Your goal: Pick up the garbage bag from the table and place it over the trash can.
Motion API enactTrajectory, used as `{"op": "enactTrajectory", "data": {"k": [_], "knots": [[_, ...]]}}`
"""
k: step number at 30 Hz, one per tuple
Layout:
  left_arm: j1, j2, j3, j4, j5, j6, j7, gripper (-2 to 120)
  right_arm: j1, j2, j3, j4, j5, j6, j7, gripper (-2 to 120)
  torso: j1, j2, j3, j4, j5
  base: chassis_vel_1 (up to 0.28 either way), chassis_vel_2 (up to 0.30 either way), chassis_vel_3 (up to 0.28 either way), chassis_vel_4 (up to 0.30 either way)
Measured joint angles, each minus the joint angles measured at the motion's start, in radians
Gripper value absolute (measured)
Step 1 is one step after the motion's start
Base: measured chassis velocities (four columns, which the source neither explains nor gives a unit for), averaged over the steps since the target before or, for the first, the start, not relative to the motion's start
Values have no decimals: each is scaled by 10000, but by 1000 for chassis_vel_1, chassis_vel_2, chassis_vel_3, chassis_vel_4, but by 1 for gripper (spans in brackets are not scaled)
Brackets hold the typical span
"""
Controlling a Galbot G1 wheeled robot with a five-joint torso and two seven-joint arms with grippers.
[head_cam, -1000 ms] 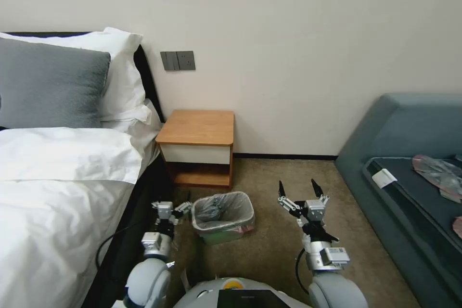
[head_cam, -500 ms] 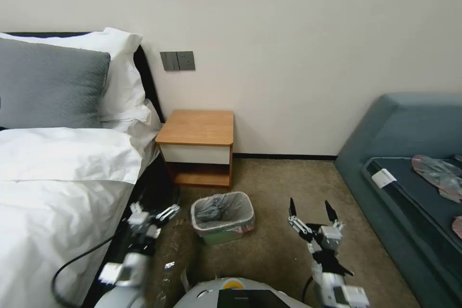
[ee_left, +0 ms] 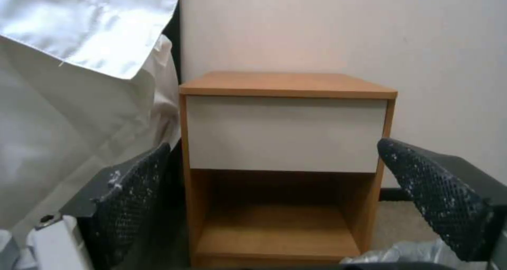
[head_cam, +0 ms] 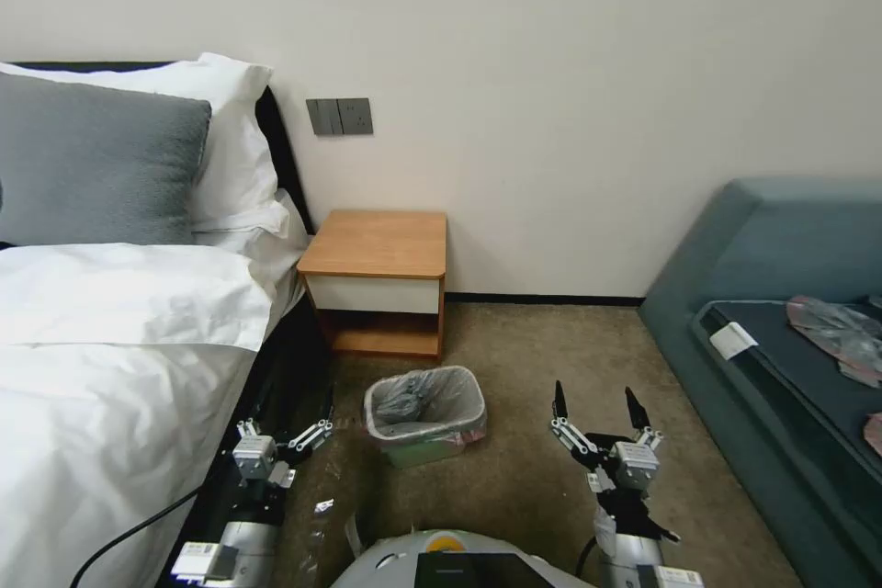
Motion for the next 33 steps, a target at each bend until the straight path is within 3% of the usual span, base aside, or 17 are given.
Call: {"op": "enactTrajectory", "data": {"k": [33], "knots": [[-56,8,30,33,8,59,-24,100,28,-15,1,-4,-3,-48,-1,100,1,0,0,1,1,0,0,0,0]]}}
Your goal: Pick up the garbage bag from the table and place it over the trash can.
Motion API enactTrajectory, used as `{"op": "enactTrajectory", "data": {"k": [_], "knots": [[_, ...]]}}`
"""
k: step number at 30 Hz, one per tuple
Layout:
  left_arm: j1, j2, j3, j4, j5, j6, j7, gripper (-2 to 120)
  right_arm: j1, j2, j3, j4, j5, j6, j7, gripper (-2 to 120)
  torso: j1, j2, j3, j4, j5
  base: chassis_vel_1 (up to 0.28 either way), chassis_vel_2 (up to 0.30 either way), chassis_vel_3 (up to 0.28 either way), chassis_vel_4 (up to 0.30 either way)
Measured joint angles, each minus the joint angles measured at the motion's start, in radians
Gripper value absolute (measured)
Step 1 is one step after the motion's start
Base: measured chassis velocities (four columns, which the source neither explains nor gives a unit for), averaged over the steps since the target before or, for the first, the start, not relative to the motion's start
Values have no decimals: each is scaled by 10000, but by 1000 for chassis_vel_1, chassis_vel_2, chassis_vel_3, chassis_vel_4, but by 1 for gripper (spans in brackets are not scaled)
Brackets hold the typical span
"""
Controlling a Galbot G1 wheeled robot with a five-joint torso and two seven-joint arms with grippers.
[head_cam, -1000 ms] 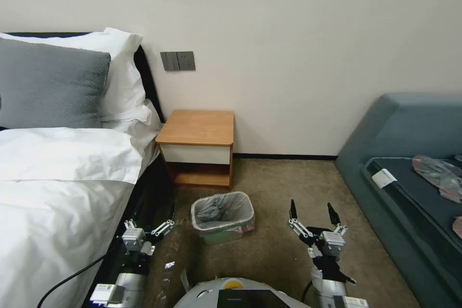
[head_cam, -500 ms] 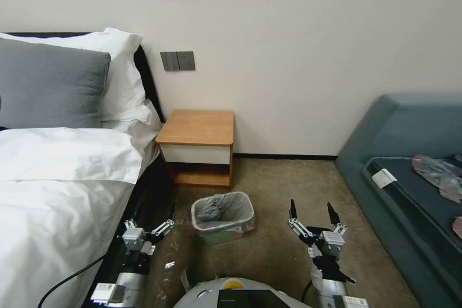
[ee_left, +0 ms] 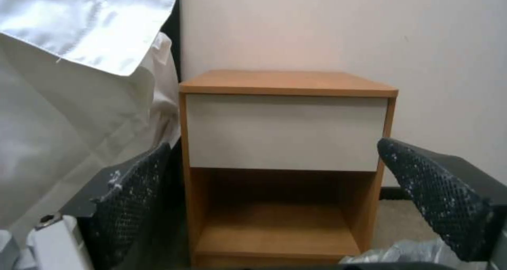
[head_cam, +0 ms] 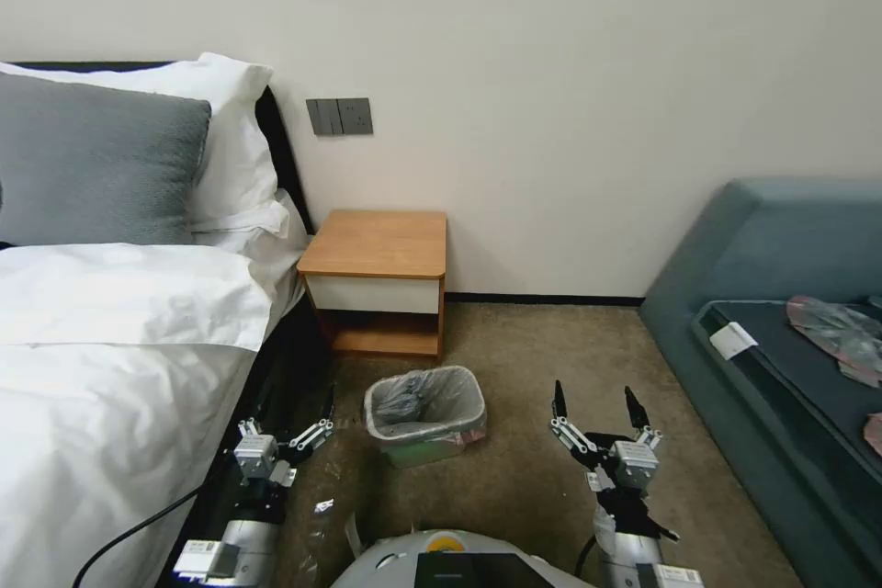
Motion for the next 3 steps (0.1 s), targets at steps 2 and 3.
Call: {"op": "enactTrajectory", "data": {"k": [2,3], "knots": [[0,0,0,0,0,1,0,100,0,0,0,0,0,-1,0,100,0,0,0,0,0,0,0,0,0],[0,1,0,1,0,2,0,100,1,0,0,0,1,-2,-1,100,0,0,0,0,0,0,0,0,0]]}}
